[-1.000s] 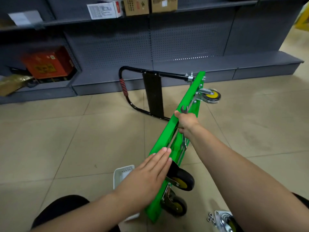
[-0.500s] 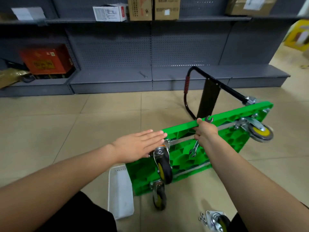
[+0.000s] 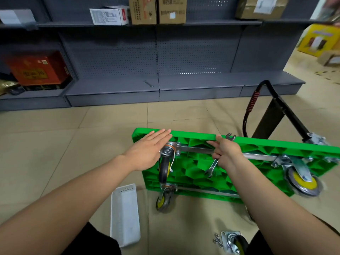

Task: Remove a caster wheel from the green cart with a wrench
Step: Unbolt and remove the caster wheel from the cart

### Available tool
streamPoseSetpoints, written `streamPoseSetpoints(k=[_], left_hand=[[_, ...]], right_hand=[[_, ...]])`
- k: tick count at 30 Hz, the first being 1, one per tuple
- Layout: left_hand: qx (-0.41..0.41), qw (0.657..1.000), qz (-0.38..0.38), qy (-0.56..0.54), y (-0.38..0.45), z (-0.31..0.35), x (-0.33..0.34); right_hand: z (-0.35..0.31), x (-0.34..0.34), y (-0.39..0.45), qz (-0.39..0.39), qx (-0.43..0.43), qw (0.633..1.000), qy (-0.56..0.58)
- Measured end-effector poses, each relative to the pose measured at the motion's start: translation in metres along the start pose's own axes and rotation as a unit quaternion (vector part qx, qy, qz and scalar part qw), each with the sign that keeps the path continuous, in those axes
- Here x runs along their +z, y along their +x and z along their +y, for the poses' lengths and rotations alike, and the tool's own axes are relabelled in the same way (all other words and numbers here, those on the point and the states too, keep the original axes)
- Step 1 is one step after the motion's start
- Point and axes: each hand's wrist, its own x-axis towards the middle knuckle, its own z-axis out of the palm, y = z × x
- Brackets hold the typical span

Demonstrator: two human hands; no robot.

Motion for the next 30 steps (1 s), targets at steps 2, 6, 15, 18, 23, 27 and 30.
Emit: streamPoseSetpoints(k=[2,6,15,18,23,27,30], left_hand=[[-0.007,0.999,0.022,-0.036,0.007,-0.001,-0.001],[-0.056,0.991,0.084,-0.093,0.019,-0.004,-0.008],[-0.068,0.984,0.121,-0.109,0.019,-0.015,-0.004],[-0.061,0.980,0.168,-0.089,0.009,-0.031,0.003],[-0.045,0.964,0.259,-0.049,0.010,-0.057,0.017],[-0.046,0.961,0.273,-0.013,0.016,-0.061,0.014],[-0.032,0.961,0.275,0.004,0.018,-0.064,0.011]], right_hand=[[0.000,-0.003,0.002,-0.021,-0.012,1.000,-0.010],[0.002,-0.011,0.002,-0.088,-0.004,0.992,-0.086],[0.023,0.007,-0.002,-0.255,0.054,0.929,-0.261],[0.025,0.011,0.000,-0.311,0.012,0.885,-0.347],[0.026,0.014,0.011,-0.328,-0.084,0.814,-0.472],[0.030,0.013,0.024,-0.340,-0.077,0.819,-0.455],[0.031,0.012,0.027,-0.331,0.012,0.861,-0.386]])
